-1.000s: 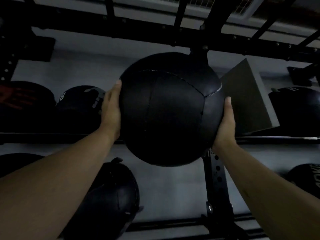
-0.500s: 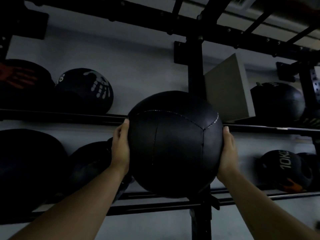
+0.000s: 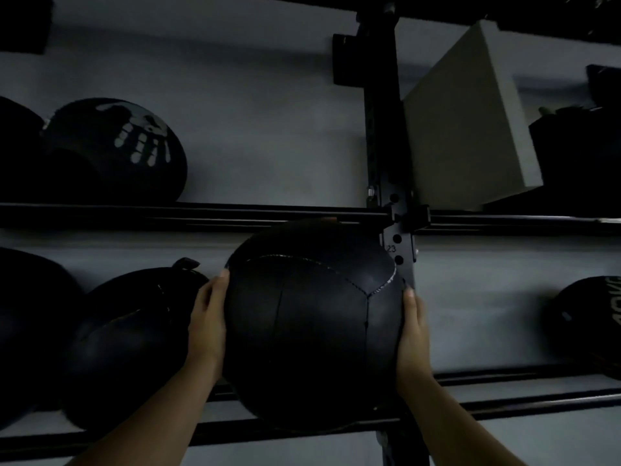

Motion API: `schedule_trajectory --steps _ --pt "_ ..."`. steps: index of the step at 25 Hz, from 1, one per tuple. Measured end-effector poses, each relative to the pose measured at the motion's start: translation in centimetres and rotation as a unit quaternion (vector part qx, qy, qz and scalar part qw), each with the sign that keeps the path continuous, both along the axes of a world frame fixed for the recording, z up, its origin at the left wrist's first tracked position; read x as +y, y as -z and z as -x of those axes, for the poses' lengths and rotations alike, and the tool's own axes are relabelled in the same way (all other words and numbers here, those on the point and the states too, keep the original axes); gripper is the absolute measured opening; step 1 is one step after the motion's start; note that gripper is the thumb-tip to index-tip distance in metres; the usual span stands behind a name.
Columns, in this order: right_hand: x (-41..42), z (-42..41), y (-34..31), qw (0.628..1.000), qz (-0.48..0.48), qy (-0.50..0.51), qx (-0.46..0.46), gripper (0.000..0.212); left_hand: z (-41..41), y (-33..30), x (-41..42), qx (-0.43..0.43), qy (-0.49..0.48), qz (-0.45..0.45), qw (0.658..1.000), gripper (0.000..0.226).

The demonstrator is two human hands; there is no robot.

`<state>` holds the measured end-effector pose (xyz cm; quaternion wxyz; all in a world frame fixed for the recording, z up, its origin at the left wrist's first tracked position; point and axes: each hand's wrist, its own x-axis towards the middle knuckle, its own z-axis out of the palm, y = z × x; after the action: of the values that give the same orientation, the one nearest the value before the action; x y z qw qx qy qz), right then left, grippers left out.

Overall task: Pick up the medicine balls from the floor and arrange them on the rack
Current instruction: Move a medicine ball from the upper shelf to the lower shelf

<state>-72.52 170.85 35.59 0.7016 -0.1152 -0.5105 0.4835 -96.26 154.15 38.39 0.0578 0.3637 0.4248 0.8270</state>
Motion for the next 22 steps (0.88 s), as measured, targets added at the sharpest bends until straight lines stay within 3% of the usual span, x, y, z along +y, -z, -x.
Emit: schedule_trajectory --steps 5,8,15,19,22 --pt "3.5 3.0 -2.6 0.989 -0.094 0.062 -0.095 0.030 1.0 -1.7 4.6 0.145 -0.080 0.082 0.983 0.045" --pt "4.2 4.1 -3.7 0.976 -0.142 0.071 -0.148 0.018 1.3 -2.3 6.0 0.153 -0.115 0.066 0.979 0.027" --pt "3.0 2.4 -4.4 0.957 -0.155 0.063 -0.237 0.059 0.6 -2.8 4.7 0.208 -0.149 0.118 0.959 0.044" --pt "2.0 1.8 -4.4 0.946 -0.138 0.068 -0.283 0.067 -0.9 -2.7 3.4 0.265 -0.164 0.138 0.940 0.046" --pt "0.8 1.7 -4.4 0.908 -0.134 0.128 -0.377 0.073 -1.5 -2.3 2.0 0.307 -0.122 0.210 0.920 0.066"
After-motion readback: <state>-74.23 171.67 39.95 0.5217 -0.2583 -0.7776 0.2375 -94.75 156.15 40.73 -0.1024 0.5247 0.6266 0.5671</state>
